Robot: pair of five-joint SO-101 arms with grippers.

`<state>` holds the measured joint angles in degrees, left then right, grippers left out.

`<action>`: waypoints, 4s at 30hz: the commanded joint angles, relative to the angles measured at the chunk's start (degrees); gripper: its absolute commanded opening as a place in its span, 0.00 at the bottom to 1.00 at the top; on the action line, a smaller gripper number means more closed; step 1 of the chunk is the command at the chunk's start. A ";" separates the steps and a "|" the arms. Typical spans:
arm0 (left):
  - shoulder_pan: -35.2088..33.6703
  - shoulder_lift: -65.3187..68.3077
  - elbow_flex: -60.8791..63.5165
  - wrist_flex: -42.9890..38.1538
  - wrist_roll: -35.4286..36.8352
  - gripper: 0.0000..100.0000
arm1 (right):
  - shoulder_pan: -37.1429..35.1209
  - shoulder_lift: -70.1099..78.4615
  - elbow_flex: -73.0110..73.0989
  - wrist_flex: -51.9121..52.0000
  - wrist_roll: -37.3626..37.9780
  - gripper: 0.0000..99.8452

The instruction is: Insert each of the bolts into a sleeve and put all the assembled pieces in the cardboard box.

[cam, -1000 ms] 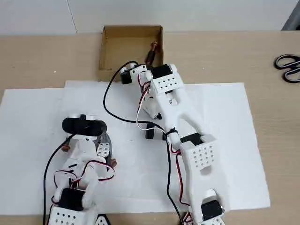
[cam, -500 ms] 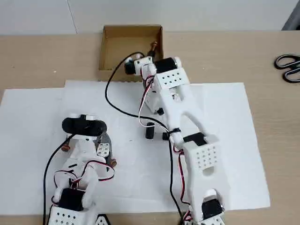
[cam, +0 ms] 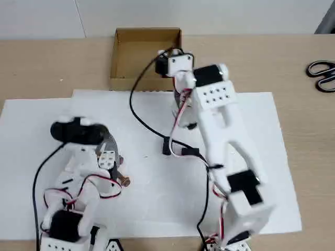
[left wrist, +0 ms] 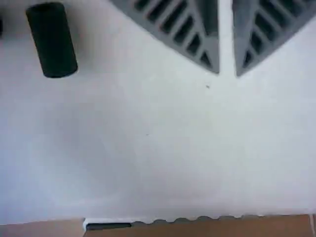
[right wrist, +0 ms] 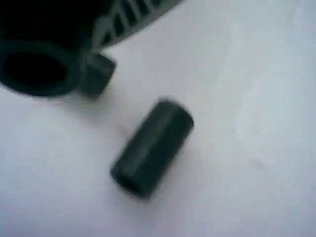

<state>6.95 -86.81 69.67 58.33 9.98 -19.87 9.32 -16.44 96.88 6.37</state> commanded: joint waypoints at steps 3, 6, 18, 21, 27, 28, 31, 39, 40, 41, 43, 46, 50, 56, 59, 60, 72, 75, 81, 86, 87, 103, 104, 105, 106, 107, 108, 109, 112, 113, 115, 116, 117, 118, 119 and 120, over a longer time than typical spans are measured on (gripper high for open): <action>-0.26 14.33 -14.90 0.26 -0.09 0.01 | 4.09 -12.88 11.69 0.13 -0.70 0.00; 0.00 21.27 -20.09 1.49 -0.26 0.01 | 7.78 -17.01 17.32 0.13 -0.70 0.00; 0.09 39.91 -33.01 13.89 -27.87 0.01 | 22.55 -34.24 39.65 -2.33 3.25 0.00; 0.09 40.88 -32.66 15.38 -42.02 0.01 | 24.04 -38.46 45.54 -4.88 4.92 0.00; -0.09 40.97 -32.57 16.44 -61.10 0.01 | 24.40 -45.76 52.22 -7.96 5.36 0.00; 0.00 41.05 -32.48 16.35 -64.18 0.01 | 24.40 -46.55 52.92 -8.48 5.27 0.00; 0.09 41.05 -30.55 16.00 -72.35 0.01 | 24.40 -48.75 54.51 -9.63 5.19 0.00; -0.09 41.05 -25.10 16.18 -86.68 0.01 | 24.40 -51.74 54.77 -9.63 5.10 0.00; 0.00 41.05 -24.75 16.35 -87.82 0.01 | 24.40 -52.09 54.77 -9.63 5.10 0.00; 0.00 41.05 -24.13 16.35 -88.70 0.01 | 24.40 -52.35 54.77 -9.63 5.10 0.00; 0.00 41.05 -22.99 16.35 -89.67 0.01 | 24.40 -52.70 54.77 -9.63 5.10 0.00; -0.18 41.05 -20.97 16.18 -90.46 0.01 | 24.40 -53.32 54.77 -9.63 5.10 0.00; -0.18 42.11 -18.95 16.35 -90.37 0.01 | 24.48 -53.85 54.86 -9.63 5.01 0.00; -0.26 51.25 -22.81 18.73 -87.03 0.01 | 24.48 -53.85 54.95 -9.36 5.01 0.00; -0.26 55.03 -28.44 24.70 -86.86 0.01 | 24.48 -53.85 54.95 -9.19 5.01 0.00; -0.26 55.91 -30.20 26.46 -86.86 0.01 | 24.48 -53.85 54.95 -9.19 5.01 0.00; -0.26 68.92 -38.73 33.14 -90.64 0.01 | 24.48 -53.85 54.95 -9.19 4.92 0.00; -0.35 73.67 -41.98 32.88 -90.64 0.01 | 24.48 -53.85 54.95 -9.19 4.92 0.00; -2.81 81.93 -51.12 32.97 -90.90 0.06 | 24.48 -53.85 54.95 -9.19 4.92 0.00; -4.57 85.71 -56.22 35.52 -90.90 0.07 | 24.48 -53.85 54.95 -9.54 4.92 0.00; -4.57 85.89 -56.75 36.92 -90.90 0.07 | 24.48 -53.85 54.95 -9.54 4.92 0.00; -5.98 86.42 -54.20 37.10 -92.66 0.07 | 24.48 -53.85 54.95 -9.63 4.92 0.00; -5.98 86.42 -53.93 36.84 -92.66 0.07 | 24.48 -53.85 54.95 -9.63 4.92 0.00; -5.98 86.42 -53.93 36.75 -92.66 0.07 | 24.48 -53.85 54.95 -9.63 4.92 0.00; -5.98 86.42 -53.93 36.75 -92.66 0.07 | 24.48 -53.85 54.95 -9.63 4.92 0.00; -5.98 86.42 -53.93 36.75 -92.66 0.07 | 24.48 -53.85 54.95 -9.54 4.92 0.00; -5.98 86.42 -53.85 36.75 -92.75 0.07 | 24.48 -53.85 54.95 -9.45 4.92 0.00; -5.98 86.42 -53.85 36.75 -93.01 0.07 | 24.48 -53.85 54.95 -9.36 4.92 0.00; -5.98 86.42 -53.76 36.13 -93.19 0.07 | 24.48 -53.85 54.95 -9.27 4.57 0.00; -5.98 86.42 -53.76 35.87 -93.19 0.07 | 24.48 -53.85 54.95 -9.36 3.96 0.00; -5.89 86.51 -53.76 35.52 -93.27 0.07 | 24.48 -53.85 54.95 -9.45 3.34 0.00; -5.80 86.95 -53.76 35.25 -93.27 0.07 | 24.48 -53.85 54.95 -9.36 3.34 0.00; -5.71 87.65 -54.11 35.16 -93.27 0.07 | 24.48 -53.85 54.95 -9.36 3.34 0.00; -5.63 88.53 -54.29 35.16 -93.27 0.07 | 24.48 -53.85 54.95 -9.36 3.34 0.00; -5.63 89.41 -54.73 35.25 -93.27 0.07 | 24.48 -53.85 54.95 -9.36 3.34 0.00; -5.63 90.20 -55.34 35.52 -93.27 0.07 | 24.48 -53.85 54.95 -9.36 3.34 0.00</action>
<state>1.23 2.59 16.13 94.37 -75.82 3.96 -43.25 38.68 88.18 10.42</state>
